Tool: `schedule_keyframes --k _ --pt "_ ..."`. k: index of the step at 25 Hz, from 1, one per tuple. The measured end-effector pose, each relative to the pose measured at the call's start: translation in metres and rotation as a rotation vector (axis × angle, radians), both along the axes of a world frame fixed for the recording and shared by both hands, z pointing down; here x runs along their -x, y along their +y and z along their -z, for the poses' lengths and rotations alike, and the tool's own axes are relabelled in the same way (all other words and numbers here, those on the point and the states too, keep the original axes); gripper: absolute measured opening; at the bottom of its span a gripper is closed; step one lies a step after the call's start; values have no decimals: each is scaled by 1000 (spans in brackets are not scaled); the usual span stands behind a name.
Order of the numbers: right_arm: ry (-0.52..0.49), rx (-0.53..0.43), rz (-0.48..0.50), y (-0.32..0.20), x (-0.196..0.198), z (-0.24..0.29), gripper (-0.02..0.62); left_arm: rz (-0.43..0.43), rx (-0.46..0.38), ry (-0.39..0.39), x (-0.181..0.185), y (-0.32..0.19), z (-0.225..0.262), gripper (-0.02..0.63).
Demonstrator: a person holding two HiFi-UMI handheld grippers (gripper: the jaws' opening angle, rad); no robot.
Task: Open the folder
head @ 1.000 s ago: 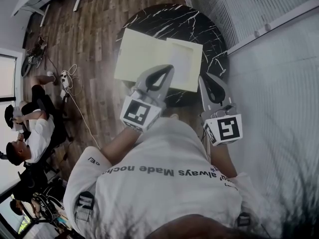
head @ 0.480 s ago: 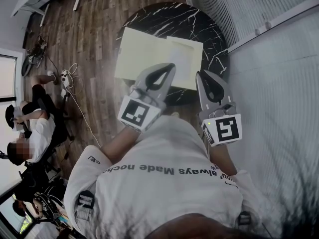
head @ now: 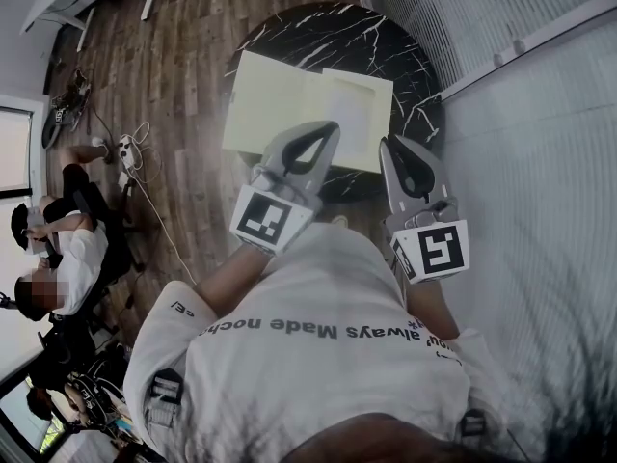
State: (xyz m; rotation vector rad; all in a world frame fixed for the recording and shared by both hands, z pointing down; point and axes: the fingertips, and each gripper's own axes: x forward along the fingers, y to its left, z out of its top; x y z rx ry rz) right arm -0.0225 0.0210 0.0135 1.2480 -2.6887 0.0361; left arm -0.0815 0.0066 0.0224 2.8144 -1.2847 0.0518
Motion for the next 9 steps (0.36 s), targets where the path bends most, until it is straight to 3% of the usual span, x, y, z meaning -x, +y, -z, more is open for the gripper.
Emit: schedule_keyframes --k 9 --pt "3 -2 6 6 0 2 26 3 6 15 0 6 2 3"
